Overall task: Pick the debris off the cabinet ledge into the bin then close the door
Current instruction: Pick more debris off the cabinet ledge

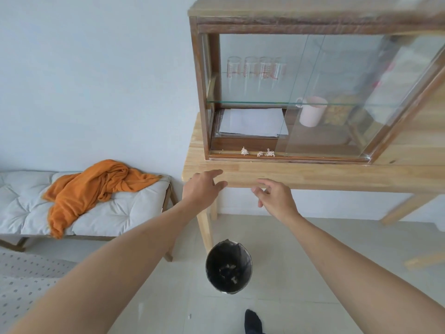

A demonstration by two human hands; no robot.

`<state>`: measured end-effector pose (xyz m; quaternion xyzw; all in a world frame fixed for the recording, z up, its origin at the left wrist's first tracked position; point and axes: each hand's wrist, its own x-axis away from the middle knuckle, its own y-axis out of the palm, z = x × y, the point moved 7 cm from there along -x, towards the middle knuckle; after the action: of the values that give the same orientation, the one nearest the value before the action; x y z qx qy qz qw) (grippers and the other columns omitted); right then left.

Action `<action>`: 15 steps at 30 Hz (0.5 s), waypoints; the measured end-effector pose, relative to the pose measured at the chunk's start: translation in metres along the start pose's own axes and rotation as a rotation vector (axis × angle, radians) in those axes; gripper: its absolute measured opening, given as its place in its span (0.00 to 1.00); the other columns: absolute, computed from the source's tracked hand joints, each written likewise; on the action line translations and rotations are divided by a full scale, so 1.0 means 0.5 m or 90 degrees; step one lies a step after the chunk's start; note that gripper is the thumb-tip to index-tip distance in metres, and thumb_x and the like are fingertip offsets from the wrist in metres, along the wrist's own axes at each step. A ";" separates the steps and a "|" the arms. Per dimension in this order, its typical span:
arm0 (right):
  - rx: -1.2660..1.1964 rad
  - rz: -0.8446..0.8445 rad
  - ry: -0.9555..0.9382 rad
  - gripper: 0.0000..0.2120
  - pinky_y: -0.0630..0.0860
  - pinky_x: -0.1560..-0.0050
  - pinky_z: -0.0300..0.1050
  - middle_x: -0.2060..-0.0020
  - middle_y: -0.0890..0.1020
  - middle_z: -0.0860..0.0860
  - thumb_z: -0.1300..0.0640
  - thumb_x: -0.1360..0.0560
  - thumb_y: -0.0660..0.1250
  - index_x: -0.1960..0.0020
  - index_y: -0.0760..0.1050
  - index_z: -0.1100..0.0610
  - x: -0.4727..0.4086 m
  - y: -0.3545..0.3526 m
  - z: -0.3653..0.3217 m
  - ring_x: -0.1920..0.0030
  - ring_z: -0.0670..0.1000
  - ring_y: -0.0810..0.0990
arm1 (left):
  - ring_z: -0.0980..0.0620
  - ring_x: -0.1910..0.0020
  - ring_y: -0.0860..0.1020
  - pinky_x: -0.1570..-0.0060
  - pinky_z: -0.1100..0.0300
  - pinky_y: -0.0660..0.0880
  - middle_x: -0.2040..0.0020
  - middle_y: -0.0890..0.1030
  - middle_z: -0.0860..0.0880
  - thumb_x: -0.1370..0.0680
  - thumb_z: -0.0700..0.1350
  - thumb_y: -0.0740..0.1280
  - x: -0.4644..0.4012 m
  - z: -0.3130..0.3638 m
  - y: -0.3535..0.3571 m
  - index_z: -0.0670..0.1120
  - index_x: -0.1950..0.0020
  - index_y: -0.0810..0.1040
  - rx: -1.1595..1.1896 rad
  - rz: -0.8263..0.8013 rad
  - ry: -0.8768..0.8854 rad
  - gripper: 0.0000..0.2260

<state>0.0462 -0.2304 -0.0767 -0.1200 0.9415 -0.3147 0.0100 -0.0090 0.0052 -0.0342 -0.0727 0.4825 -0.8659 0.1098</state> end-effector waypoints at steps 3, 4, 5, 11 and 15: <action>0.006 0.022 -0.015 0.18 0.81 0.52 0.45 0.72 0.87 0.43 0.44 0.18 0.71 0.30 0.83 0.47 -0.028 -0.028 -0.015 0.60 0.44 0.86 | 0.45 0.44 0.83 0.47 0.49 0.80 0.61 0.81 0.56 0.16 0.60 0.67 -0.024 0.024 -0.013 0.58 0.23 0.76 0.005 0.013 0.009 0.21; 0.004 0.027 -0.016 0.18 0.82 0.51 0.46 0.72 0.87 0.43 0.44 0.18 0.71 0.31 0.84 0.47 -0.038 -0.036 -0.017 0.59 0.46 0.87 | 0.45 0.43 0.83 0.48 0.49 0.79 0.61 0.81 0.56 0.16 0.60 0.67 -0.033 0.032 -0.015 0.59 0.23 0.76 0.006 0.018 0.010 0.21; 0.002 0.032 -0.016 0.18 0.84 0.51 0.48 0.72 0.87 0.44 0.44 0.18 0.71 0.31 0.84 0.47 -0.048 -0.044 -0.019 0.61 0.47 0.86 | 0.45 0.43 0.83 0.49 0.49 0.79 0.61 0.81 0.57 0.16 0.60 0.67 -0.042 0.040 -0.016 0.59 0.23 0.76 0.007 0.022 0.011 0.21; -0.014 0.051 -0.028 0.16 0.82 0.58 0.48 0.70 0.87 0.51 0.46 0.18 0.72 0.31 0.84 0.47 -0.112 -0.073 -0.030 0.69 0.46 0.80 | 0.46 0.46 0.84 0.50 0.50 0.80 0.64 0.80 0.58 0.16 0.61 0.67 -0.104 0.081 0.005 0.60 0.24 0.77 0.004 0.019 0.021 0.20; -0.026 0.044 -0.033 0.16 0.79 0.60 0.48 0.71 0.87 0.52 0.48 0.18 0.71 0.32 0.84 0.47 -0.159 -0.073 -0.035 0.69 0.49 0.80 | 0.46 0.46 0.84 0.53 0.52 0.78 0.62 0.82 0.56 0.17 0.60 0.68 -0.145 0.099 0.026 0.61 0.23 0.76 0.014 0.023 0.016 0.21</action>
<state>0.1296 -0.2299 -0.0452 -0.0956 0.9508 -0.2916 0.0432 0.0738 -0.0234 -0.0208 -0.0516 0.4757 -0.8698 0.1201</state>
